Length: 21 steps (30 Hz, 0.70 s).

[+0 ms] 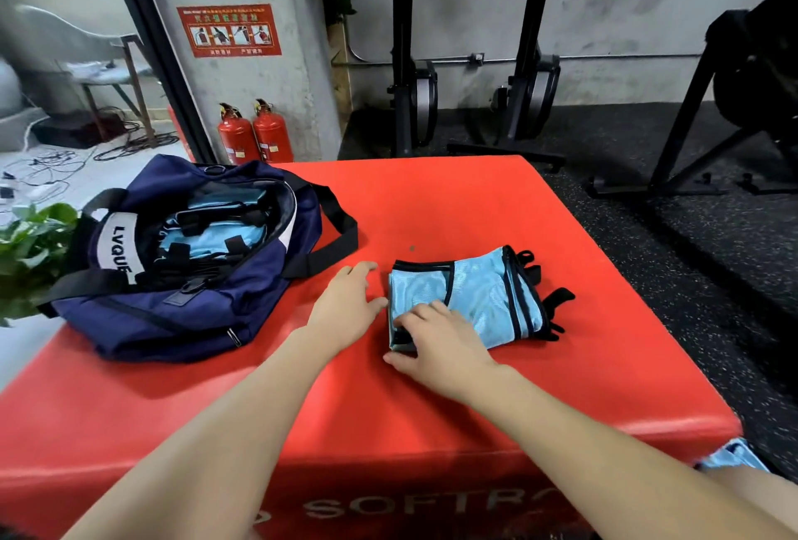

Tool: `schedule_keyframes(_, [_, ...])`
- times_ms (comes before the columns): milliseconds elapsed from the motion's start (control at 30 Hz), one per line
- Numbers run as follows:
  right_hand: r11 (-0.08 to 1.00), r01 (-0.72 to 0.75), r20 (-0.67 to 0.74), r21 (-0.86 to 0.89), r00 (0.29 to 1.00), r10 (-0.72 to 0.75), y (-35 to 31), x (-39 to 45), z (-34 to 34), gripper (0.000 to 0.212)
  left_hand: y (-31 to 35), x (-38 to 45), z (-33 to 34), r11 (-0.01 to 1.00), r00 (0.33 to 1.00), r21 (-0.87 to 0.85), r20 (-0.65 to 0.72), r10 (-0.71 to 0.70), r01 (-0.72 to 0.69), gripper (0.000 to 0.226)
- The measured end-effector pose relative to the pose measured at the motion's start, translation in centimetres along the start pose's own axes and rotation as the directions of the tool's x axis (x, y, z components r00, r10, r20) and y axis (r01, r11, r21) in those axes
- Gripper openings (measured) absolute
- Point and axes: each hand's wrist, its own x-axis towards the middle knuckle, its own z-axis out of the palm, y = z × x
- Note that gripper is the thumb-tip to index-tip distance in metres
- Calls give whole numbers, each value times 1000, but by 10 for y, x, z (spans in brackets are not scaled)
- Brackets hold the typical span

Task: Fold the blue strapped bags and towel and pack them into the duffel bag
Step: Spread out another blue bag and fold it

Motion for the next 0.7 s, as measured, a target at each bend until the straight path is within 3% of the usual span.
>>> schedule_keyframes(67, [999,-41,16,-23,999,41,-3,6,5,46,-2,3,-2,1000,1000,-19,11,24,-24,65])
schedule_keyframes(167, [999,-37,9,14,999,37,2,11,6,35,-6,7,-6,988,974,-48,168,150,-144,82])
schedule_keyframes(367, [864,-46,47,501,999,26,31,-6,-16,15,7,-5,-11,966,902,81,384,197,-245,71])
schedule_keyframes(433, [807,-85,76,585,996,49,38,-20,-31,11,12,-7,-8,955,901,96,370,228,-281,68])
schedule_keyframes(533, [736,-130,125,664,990,62,54,-42,-44,8,15,-4,-1,939,924,100,243,297,-328,55])
schedule_keyframes(700, [617,-200,148,761,980,135,90,-72,-64,8,24,-2,2,915,902,-55,158,403,-399,26])
